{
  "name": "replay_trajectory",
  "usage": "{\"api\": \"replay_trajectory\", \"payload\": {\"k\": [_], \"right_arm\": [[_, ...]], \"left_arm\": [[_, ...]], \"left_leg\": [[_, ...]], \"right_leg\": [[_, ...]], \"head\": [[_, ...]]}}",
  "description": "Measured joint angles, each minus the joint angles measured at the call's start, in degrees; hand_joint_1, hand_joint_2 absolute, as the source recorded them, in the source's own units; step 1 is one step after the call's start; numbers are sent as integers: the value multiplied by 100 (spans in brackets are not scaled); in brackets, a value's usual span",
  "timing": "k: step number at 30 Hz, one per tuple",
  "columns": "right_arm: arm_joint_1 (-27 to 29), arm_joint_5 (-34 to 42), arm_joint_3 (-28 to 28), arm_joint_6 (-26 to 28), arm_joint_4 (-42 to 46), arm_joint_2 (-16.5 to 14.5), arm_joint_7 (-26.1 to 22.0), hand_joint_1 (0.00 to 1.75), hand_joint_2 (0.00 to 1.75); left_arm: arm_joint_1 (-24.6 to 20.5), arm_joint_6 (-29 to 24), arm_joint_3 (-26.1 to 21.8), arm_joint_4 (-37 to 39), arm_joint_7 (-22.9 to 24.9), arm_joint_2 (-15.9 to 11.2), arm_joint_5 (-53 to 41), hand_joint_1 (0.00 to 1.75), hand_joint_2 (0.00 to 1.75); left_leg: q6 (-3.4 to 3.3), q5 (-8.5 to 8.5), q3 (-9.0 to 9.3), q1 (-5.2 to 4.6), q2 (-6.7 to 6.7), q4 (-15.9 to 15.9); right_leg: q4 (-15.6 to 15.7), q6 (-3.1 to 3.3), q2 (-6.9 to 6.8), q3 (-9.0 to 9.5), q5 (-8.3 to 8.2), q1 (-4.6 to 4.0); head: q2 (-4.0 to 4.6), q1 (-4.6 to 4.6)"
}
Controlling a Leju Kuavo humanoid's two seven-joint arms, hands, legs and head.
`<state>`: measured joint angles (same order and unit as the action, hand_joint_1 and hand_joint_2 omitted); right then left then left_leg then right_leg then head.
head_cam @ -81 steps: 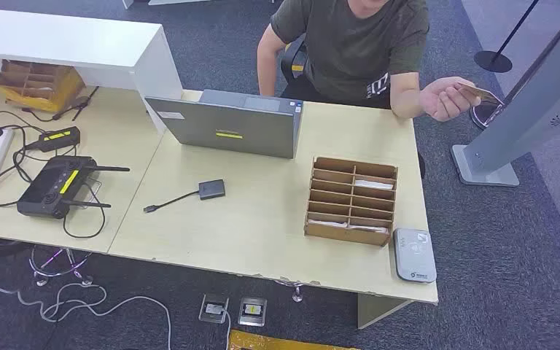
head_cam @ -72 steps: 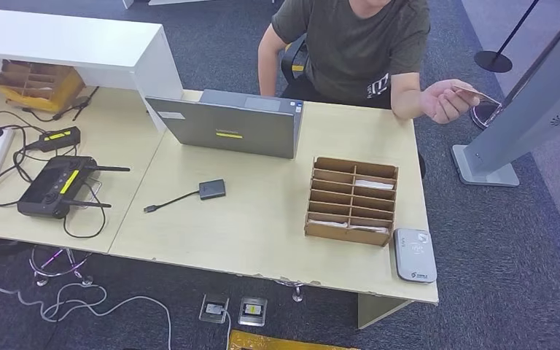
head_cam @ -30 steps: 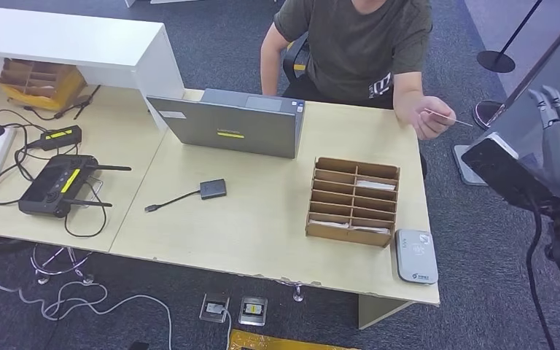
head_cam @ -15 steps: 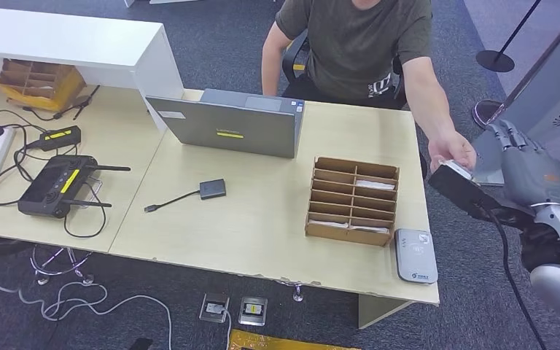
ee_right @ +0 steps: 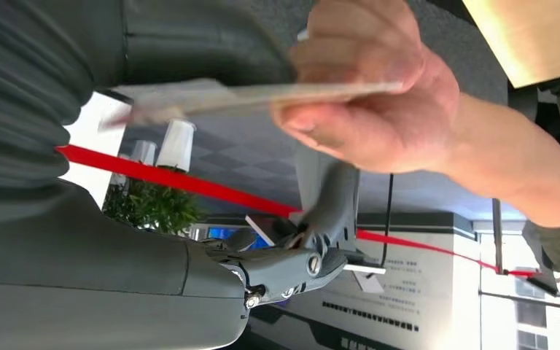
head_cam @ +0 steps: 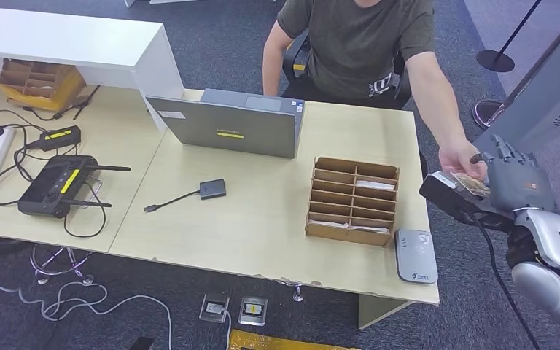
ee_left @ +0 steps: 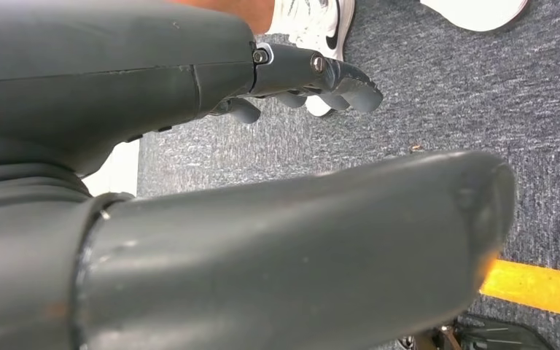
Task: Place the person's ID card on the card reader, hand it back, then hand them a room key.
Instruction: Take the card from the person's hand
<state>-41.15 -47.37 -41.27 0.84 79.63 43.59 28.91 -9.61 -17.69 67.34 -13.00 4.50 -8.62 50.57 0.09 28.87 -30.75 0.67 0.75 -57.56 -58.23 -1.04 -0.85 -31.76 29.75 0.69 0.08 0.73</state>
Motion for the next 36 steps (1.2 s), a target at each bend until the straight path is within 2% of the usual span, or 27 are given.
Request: {"api": "replay_trajectory", "payload": {"k": [12, 24, 36], "right_arm": [[108, 168, -120, 61, -336, -7, 87, 175, 175], [433, 296, -110, 98, -385, 216, 246, 175, 175], [874, 296, -115, 208, -542, 246, 76, 175, 175]], "left_arm": [[3, 1, 2, 0, 46, -1, -14, 0, 0], [21, -8, 2, 0, 46, -9, -11, 0, 0], [23, -10, 2, 0, 46, -12, -40, 0, 0]], "left_leg": [[0, 0, 3, 0, -1, -1], [0, 0, 4, 0, -1, -1], [0, 0, 3, 0, -1, 0]], "right_leg": [[0, 0, 4, -1, 0, 0], [1, 0, 6, -1, 0, 0], [0, 0, 5, 0, 0, 0]], "head": [[1, 0], [0, 1], [1, 1]]}}
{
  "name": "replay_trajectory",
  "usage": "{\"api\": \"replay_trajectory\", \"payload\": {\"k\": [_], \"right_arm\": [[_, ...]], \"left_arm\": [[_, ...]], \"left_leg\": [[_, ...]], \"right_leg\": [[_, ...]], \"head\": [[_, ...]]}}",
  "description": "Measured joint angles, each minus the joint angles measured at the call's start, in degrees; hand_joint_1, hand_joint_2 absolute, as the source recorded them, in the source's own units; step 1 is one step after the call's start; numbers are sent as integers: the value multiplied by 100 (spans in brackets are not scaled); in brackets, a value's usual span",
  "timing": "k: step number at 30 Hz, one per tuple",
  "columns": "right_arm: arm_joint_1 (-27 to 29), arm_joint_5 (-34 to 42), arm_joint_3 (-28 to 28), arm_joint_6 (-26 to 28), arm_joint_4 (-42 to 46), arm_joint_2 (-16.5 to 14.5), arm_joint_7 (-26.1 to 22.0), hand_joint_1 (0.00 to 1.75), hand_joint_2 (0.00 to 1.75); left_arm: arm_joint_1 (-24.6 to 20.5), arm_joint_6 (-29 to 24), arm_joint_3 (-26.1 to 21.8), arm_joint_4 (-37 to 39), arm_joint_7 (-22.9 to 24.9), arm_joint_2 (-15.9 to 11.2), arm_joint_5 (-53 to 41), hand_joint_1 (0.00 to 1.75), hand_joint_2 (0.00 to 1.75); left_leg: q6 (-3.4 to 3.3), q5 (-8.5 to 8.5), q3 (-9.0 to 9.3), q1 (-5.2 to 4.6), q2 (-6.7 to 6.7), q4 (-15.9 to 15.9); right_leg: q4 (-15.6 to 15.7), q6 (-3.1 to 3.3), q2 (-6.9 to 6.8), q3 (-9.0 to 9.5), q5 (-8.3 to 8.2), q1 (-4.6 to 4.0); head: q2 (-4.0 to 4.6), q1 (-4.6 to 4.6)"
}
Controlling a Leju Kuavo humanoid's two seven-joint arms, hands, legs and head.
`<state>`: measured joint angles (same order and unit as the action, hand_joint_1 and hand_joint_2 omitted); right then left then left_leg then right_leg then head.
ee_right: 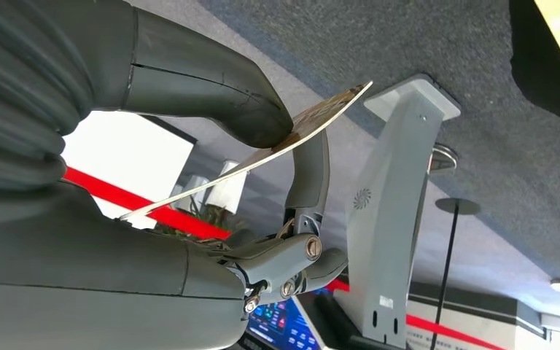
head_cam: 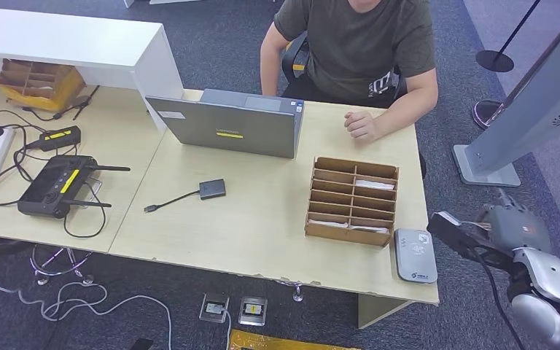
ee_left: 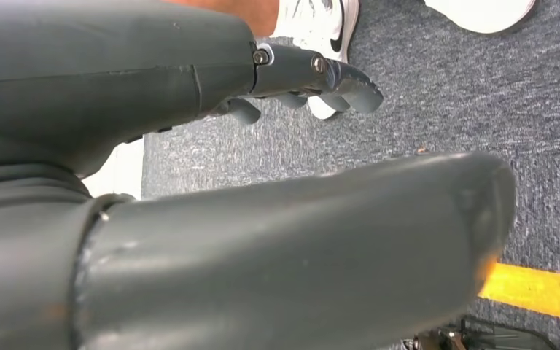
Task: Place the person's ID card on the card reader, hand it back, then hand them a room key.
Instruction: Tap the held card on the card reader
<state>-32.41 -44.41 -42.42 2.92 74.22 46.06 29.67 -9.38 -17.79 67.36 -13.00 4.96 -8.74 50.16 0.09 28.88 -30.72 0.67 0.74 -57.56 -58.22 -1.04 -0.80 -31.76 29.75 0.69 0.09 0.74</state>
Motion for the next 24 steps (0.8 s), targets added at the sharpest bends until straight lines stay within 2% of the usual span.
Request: {"api": "replay_trajectory", "payload": {"k": [10, 17, 24], "right_arm": [[79, -45, -46, -34, -145, -96, -149, 175, 175], [67, -120, -248, 25, -388, -459, -445, 175, 175], [17, -79, -466, 63, -574, -760, -525, 175, 175]], "left_arm": [[-1, 4, 0, 0, 1, -4, -21, 0, 0], [-1, 24, 0, 0, 20, -4, -13, 0, 0], [0, 21, 0, 0, 52, -4, -10, 0, 0]], "left_leg": [[0, 0, -1, 0, 0, 1], [1, 0, -2, 2, 0, 1], [1, -1, -2, 2, 0, 1]], "right_leg": [[0, 0, 0, 0, 0, 0], [-3, 0, 2, 1, 0, -2], [-4, 0, -2, 0, 0, -2]], "head": [[0, 0], [0, -1], [0, 0]]}}
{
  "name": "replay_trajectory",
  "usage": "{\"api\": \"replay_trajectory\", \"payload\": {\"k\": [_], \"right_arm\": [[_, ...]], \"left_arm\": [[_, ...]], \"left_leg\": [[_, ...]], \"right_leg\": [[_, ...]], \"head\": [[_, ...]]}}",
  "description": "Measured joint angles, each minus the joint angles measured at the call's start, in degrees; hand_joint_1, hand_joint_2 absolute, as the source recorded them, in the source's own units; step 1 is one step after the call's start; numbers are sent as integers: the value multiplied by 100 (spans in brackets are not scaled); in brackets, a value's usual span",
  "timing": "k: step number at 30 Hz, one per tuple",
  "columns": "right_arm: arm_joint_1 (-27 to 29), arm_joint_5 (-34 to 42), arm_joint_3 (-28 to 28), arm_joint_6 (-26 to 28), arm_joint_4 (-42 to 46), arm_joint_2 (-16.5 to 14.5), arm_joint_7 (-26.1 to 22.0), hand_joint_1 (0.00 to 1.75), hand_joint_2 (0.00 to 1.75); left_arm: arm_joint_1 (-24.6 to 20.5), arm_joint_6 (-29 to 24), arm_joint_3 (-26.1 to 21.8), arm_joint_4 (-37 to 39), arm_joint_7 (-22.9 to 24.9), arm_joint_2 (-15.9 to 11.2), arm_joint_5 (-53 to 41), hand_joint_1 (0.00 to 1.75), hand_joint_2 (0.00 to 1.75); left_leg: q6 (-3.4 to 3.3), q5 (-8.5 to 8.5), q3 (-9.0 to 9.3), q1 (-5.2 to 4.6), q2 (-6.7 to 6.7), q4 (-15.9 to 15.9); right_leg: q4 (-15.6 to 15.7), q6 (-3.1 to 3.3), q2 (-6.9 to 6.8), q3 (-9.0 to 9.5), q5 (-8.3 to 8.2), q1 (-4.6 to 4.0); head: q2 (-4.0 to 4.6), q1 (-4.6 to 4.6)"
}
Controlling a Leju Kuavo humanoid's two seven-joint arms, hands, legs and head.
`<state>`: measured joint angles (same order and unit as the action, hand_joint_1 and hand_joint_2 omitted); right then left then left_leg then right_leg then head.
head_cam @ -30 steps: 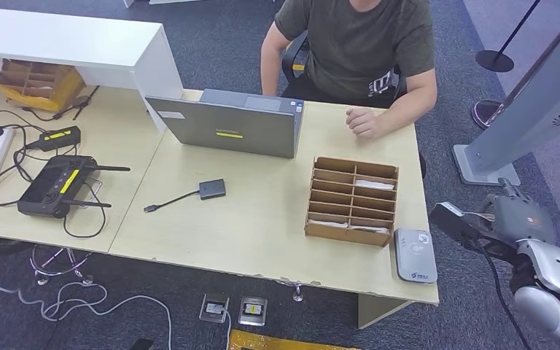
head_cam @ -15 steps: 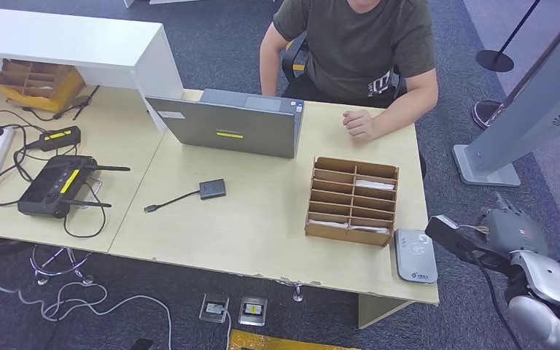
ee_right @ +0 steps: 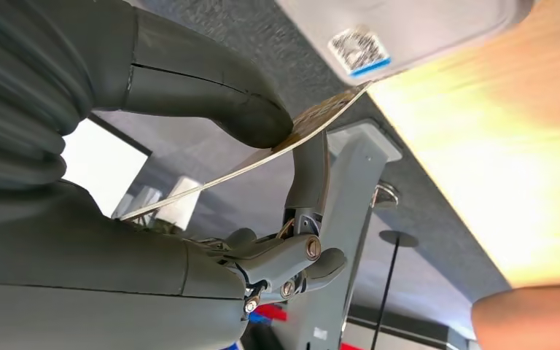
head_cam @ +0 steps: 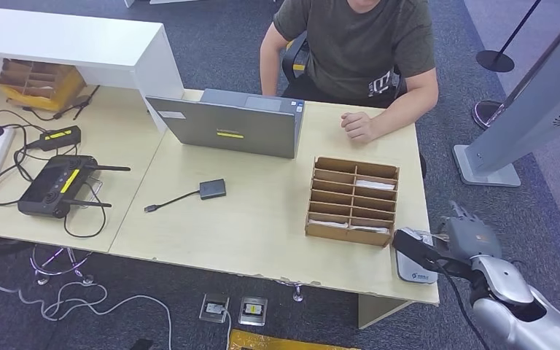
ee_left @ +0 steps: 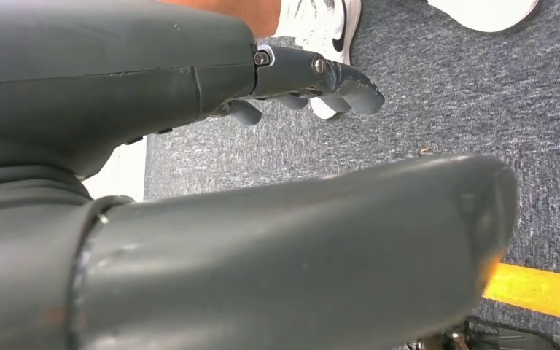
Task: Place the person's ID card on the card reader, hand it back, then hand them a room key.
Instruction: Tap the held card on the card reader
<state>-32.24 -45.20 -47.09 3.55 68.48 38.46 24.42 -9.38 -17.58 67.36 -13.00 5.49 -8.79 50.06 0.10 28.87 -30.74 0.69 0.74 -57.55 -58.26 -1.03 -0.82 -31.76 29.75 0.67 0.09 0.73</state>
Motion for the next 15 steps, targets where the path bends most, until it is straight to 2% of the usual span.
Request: {"api": "replay_trajectory", "payload": {"k": [15], "right_arm": [[4, 285, -415, 116, -98, -268, 66, 175, 175]], "left_arm": [[36, -2, 0, 0, 52, -9, 44, 0, 0]], "left_leg": [[0, 0, 2, 0, 0, 0]], "right_leg": [[0, 0, 3, -1, 0, 0]], "head": [[-1, 0]]}}
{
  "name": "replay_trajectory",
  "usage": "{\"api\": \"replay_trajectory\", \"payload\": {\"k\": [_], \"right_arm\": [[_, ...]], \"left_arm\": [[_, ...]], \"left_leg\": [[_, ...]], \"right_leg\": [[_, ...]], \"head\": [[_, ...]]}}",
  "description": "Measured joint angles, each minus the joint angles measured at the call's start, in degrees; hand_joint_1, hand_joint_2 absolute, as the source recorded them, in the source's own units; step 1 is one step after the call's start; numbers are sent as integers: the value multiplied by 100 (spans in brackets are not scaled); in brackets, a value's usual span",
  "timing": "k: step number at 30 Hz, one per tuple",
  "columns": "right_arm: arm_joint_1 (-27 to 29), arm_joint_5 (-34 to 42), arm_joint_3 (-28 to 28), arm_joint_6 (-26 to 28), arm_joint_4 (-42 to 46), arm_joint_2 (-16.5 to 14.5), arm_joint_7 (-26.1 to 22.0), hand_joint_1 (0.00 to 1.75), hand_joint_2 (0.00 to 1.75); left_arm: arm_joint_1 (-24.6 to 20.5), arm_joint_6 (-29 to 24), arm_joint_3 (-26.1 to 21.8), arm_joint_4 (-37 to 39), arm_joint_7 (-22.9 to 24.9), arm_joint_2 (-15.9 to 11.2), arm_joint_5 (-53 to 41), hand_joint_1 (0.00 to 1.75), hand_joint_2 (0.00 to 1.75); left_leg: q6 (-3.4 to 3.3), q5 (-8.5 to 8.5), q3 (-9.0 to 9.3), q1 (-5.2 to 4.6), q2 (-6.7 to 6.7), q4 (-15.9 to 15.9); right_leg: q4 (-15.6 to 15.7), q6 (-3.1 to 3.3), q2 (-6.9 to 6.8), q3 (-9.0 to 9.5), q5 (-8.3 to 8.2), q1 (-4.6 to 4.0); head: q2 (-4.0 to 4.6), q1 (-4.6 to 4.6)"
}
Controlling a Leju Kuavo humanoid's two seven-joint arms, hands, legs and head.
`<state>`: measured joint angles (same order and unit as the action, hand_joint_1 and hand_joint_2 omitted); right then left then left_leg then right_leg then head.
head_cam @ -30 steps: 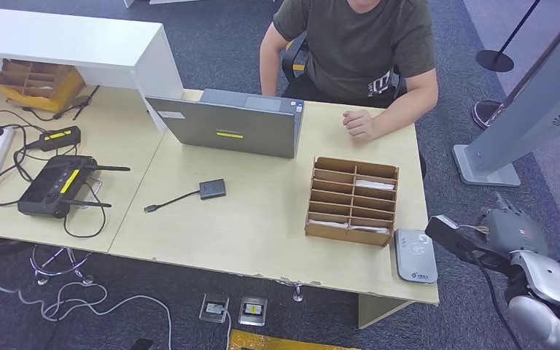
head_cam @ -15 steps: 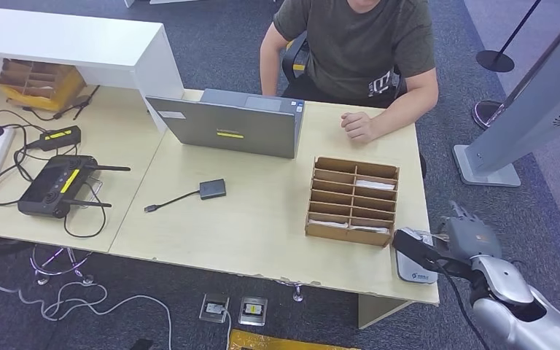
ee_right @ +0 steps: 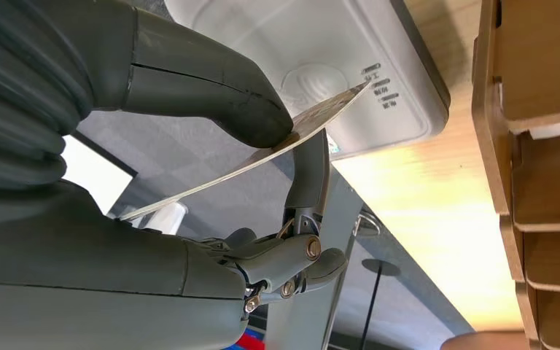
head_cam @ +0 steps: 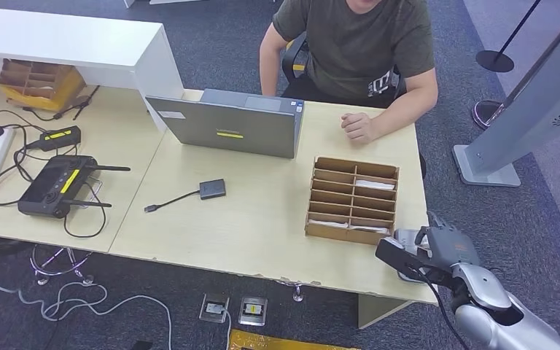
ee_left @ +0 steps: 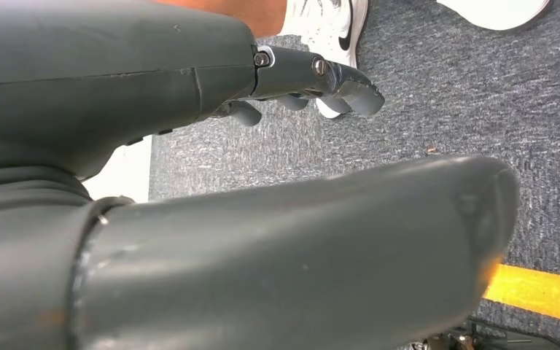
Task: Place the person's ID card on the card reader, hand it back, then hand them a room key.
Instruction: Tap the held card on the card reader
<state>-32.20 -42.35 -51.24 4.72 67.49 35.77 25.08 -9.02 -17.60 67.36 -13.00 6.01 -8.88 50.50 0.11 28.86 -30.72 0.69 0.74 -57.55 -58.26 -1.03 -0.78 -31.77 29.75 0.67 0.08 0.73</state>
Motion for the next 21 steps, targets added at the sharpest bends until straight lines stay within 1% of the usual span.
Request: {"api": "replay_trajectory", "payload": {"k": [21], "right_arm": [[28, 164, -279, 203, -183, -17, -18, 175, 175]], "left_arm": [[14, 8, 0, 0, -2, -39, -38, 0, 0]], "left_leg": [[0, 0, 11, 0, -9, 0]], "right_leg": [[1, 0, 14, 5, 0, 0]], "head": [[0, -1]]}}
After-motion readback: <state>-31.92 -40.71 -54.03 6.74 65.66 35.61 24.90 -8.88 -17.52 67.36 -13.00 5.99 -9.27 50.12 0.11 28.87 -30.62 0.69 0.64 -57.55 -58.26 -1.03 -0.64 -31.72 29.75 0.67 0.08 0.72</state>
